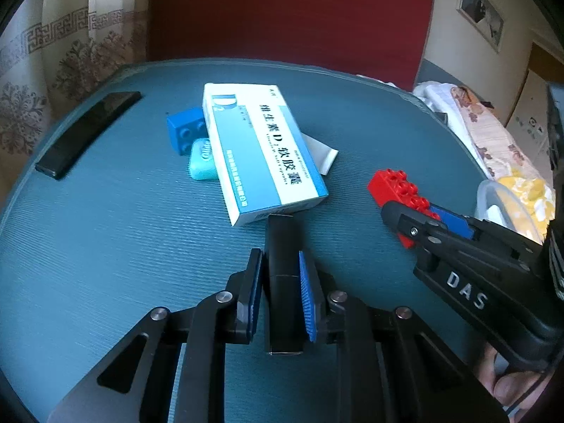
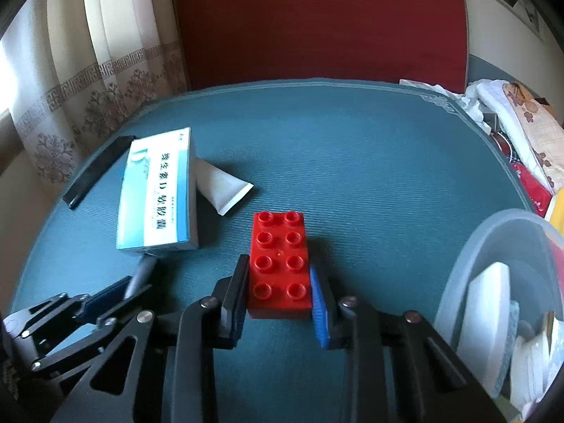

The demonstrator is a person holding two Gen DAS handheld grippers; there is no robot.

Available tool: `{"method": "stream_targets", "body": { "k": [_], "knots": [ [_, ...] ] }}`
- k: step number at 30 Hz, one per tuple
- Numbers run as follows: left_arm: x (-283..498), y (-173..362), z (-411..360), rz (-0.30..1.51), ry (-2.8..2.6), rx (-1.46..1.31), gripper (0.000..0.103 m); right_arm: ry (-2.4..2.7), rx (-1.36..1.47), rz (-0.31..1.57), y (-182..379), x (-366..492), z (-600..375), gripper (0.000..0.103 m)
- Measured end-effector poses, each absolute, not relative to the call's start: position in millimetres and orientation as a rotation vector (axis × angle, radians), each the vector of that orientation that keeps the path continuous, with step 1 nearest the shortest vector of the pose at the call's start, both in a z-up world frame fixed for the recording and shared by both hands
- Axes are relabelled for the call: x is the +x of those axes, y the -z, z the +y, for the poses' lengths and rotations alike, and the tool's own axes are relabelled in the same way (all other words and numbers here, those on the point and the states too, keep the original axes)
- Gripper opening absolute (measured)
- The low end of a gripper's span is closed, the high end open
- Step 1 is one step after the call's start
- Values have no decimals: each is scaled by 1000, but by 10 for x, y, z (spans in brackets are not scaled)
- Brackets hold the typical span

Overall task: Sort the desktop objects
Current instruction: 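Grasp the black stick with left tool while right tool grasps the red brick, then carry the black stick and red brick over the clear bowl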

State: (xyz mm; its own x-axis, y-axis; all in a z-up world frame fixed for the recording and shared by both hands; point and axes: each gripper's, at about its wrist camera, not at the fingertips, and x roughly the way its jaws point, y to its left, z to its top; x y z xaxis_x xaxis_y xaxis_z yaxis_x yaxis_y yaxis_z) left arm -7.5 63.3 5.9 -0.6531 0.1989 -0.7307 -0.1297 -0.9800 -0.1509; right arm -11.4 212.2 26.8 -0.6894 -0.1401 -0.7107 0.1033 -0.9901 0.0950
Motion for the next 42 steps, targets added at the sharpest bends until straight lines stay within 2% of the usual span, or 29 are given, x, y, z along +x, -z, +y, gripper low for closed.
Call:
{"method": "stream_targets", "body": {
  "k": [8, 24, 42],
  "knots": [
    [-57, -76, 641, -212, -2620, -1200, 22, 2797, 1110, -122, -417, 103, 2185, 35],
    [16, -220, 725, -232, -2528, -1092, 22, 2880, 1011, -210, -696, 617, 2567, 35],
    [263, -332, 1005, -102, -2506, -1045, 22, 2982, 1011, -245, -735, 945, 3091, 35]
  ]
}}
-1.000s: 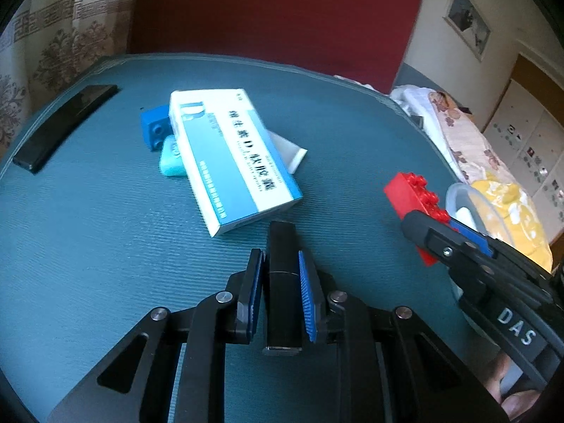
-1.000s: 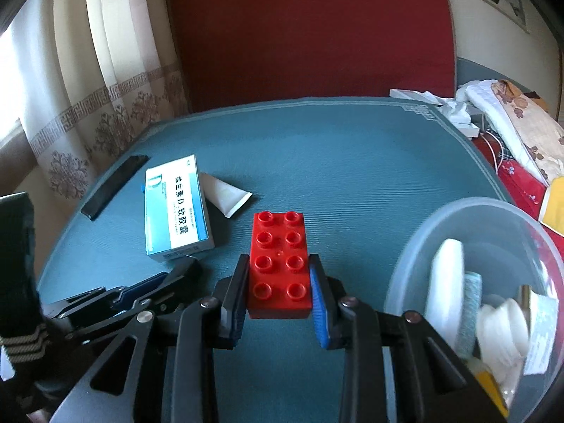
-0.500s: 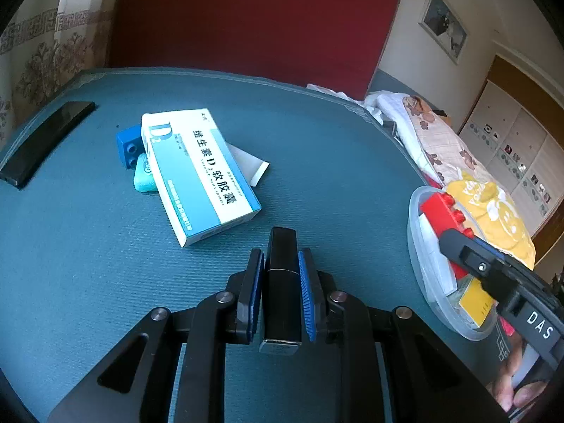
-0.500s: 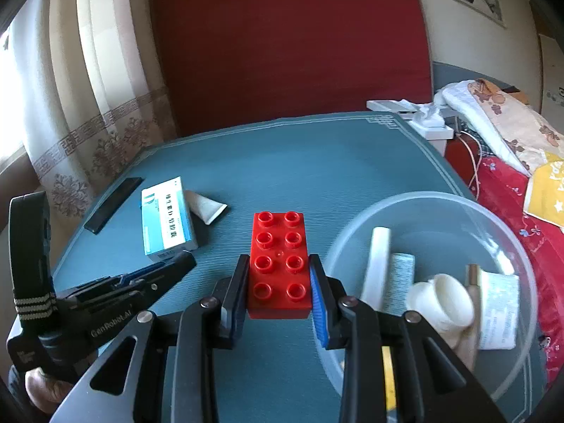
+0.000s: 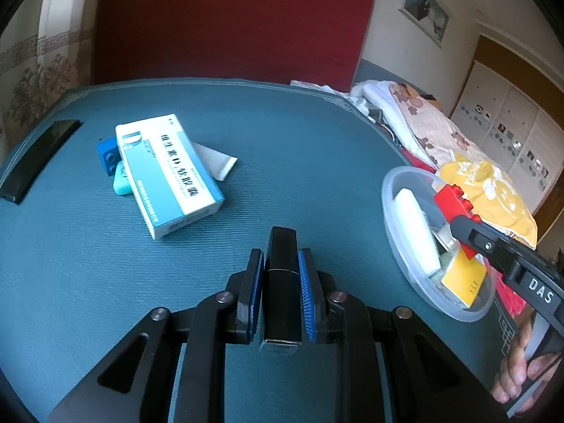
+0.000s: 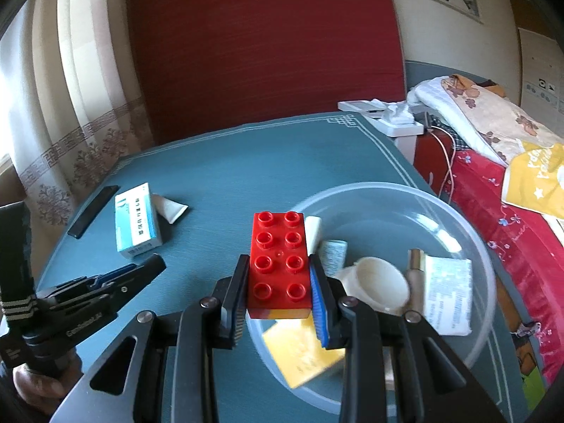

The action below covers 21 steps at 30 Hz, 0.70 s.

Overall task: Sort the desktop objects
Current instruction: 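Carry the black stick and red brick over the clear bowl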

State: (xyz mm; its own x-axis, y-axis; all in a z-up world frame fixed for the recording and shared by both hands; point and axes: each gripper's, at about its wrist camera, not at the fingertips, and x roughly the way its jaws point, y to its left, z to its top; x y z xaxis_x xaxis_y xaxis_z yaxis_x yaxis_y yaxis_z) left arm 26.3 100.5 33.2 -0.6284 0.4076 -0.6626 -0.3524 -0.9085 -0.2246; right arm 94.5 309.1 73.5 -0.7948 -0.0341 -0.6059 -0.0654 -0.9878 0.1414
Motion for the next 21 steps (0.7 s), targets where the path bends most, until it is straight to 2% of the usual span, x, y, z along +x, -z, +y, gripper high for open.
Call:
{"method": "stream_targets", "body": {
  "k": [21],
  "knots": [
    [313, -640, 1525, -12, -2439, -963, 22, -2864, -916, 308, -760, 1239, 3791, 35]
  ]
}}
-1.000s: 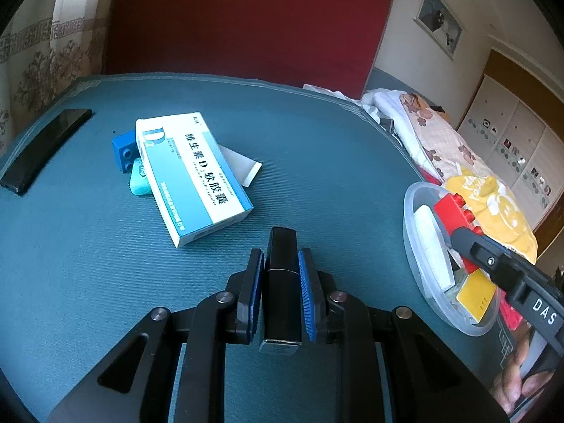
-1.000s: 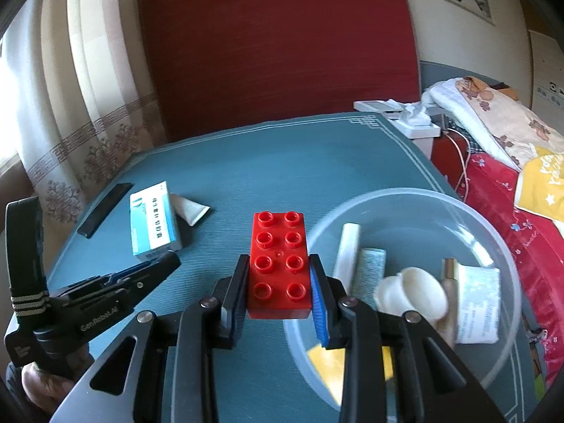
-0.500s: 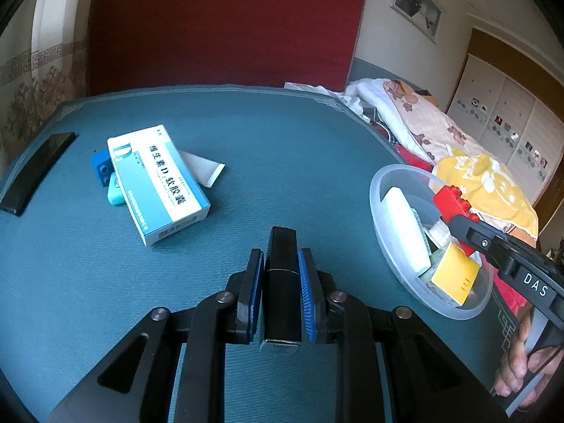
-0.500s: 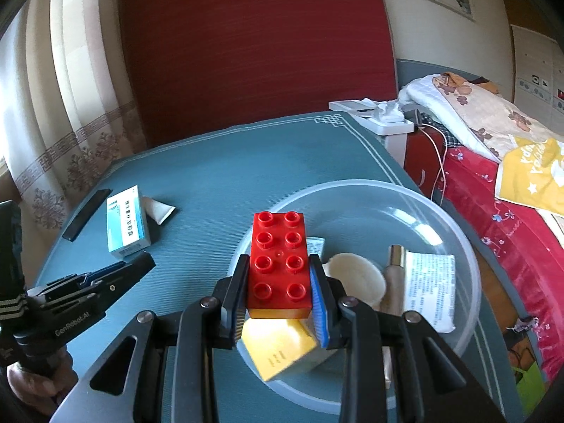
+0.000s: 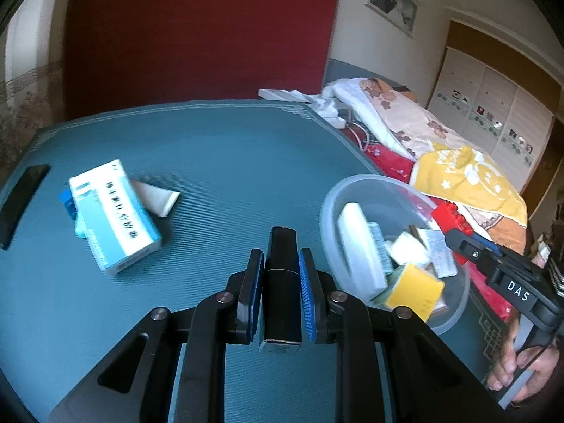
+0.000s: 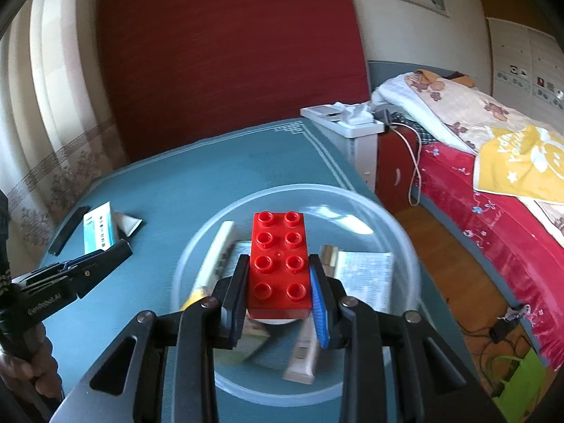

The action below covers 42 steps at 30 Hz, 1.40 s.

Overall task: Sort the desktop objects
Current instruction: 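Carry the black stick and red brick over the clear bowl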

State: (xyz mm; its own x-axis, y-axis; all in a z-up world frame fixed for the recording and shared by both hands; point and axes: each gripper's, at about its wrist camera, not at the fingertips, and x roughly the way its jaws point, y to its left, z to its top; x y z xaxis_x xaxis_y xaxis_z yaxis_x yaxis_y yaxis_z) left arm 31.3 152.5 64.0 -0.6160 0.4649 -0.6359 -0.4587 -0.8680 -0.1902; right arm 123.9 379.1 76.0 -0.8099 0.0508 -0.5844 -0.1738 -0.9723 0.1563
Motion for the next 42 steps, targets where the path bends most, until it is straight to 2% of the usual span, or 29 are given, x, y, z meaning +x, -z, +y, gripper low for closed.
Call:
{"method": "stream_targets", "body": {
  "k": [22, 39, 41, 42],
  "knots": [
    [274, -738, 2296, 98, -2328, -934, 22, -2797, -894, 459, -671, 1355, 4333, 35],
    [249, -734, 2654, 108, -2249, -930, 23, -2793, -926, 488, -599, 1311, 4389, 35],
    [267, -734, 2677, 113, -2242, -918, 33, -2786, -933, 506, -577, 1319, 4395, 35],
    [275, -742, 2684, 116, -2243, -912, 54, -2785, -939, 516, -567, 1314, 4403, 39]
  ]
}}
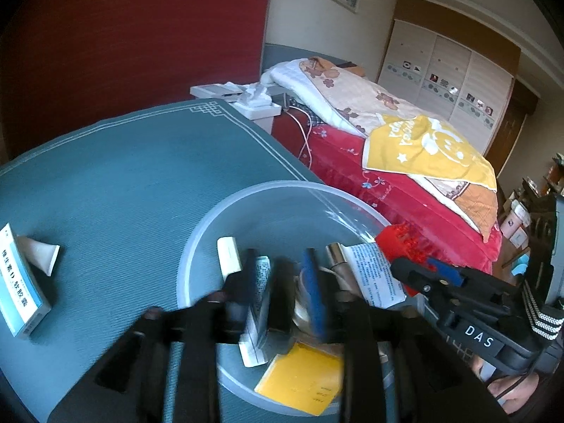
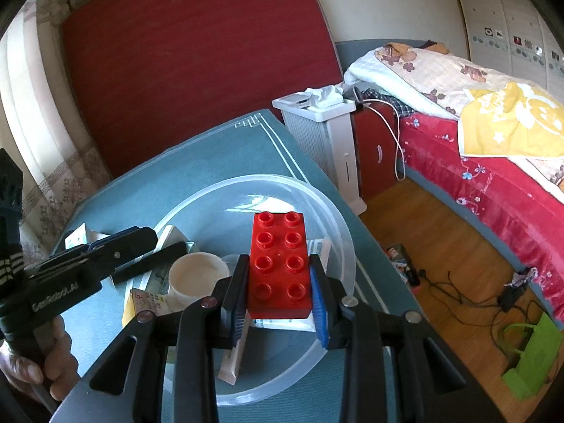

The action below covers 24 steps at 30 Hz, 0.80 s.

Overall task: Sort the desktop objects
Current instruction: 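Carry the black stick and red brick over the clear bowl, then open both tools to release stick and brick into the bowl, withdraw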

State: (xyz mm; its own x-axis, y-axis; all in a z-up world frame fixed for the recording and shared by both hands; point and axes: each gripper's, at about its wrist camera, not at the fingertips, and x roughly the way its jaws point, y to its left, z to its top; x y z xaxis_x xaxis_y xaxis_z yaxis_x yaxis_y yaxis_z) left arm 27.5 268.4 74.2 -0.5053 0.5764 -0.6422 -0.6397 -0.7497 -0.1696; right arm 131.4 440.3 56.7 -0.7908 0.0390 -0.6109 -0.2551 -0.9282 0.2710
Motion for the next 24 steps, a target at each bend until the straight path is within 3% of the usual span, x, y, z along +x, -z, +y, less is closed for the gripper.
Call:
{"method": "stream_targets", "body": {
  "k": [1, 3, 10, 24],
  "knots": [
    [280, -754, 2672, 113, -2251, -903, 71, -2782, -938, 526, -563, 1317, 4410, 43],
    [306, -800, 2601, 87, -2295, -851, 77, -2773, -921, 531, -573, 1339, 4424, 61],
    [225, -807, 2412, 30, -2348, -873, 77, -2769, -892, 513, -623, 1368, 4370, 62],
    [271, -681, 2126, 80, -2496, -891, 77, -2811, -873, 445, -693, 1374, 4126, 66]
  ]
}}
